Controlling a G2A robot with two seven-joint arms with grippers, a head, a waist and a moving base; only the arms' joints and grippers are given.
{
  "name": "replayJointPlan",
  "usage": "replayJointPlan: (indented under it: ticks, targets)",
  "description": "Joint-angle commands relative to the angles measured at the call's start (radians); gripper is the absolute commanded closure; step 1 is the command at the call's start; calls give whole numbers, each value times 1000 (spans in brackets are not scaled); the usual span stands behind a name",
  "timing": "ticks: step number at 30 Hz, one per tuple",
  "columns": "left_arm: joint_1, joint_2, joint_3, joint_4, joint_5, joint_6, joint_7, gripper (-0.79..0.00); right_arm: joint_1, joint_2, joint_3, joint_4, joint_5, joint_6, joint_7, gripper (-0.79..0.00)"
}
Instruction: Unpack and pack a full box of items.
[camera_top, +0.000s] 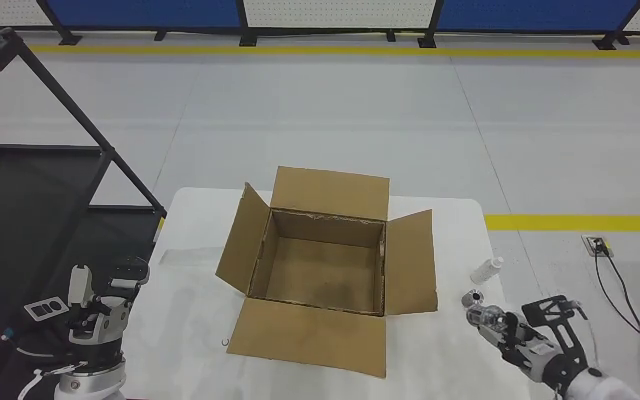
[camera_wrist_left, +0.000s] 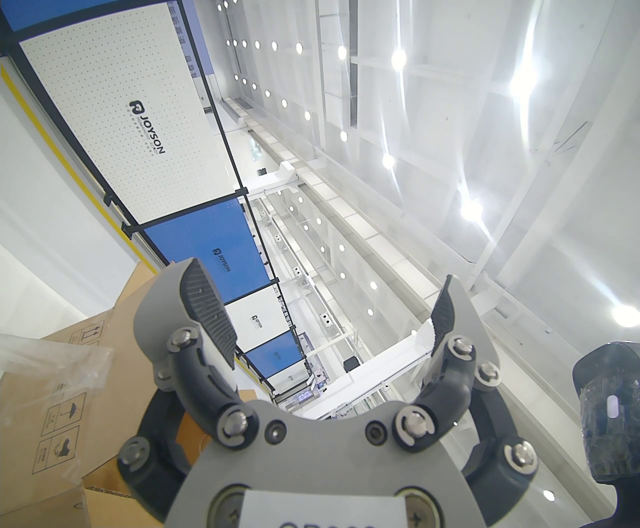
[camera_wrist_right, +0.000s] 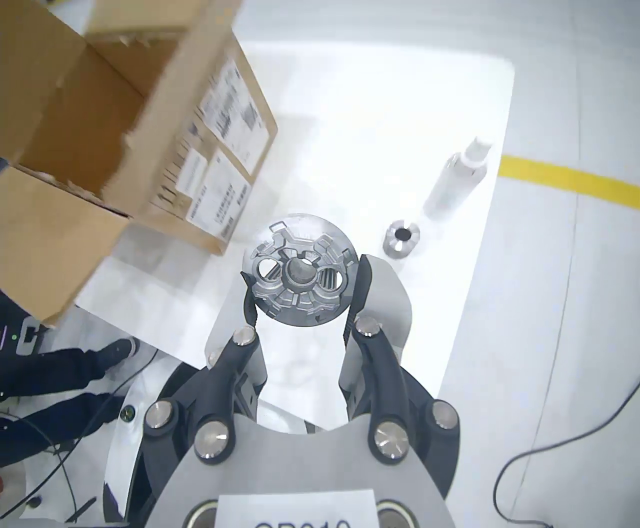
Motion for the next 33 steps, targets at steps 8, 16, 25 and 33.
replayJointPlan:
  ticks: [8,16,25,33]
  targets:
    - [0,0,0,0,0,0,0,-785,225,31,-106,278,-59,15,179,0]
    - [0,0,0,0,0,0,0,-785,312,47,-162,397,-146,89,202,0]
    - [0,0,0,0,0,0,0,-785,331,58,-201,428,-182,136,201,0]
    - [0,0,0,0,0,0,0,-785,347,67,-229,451,-183,163,210,-357]
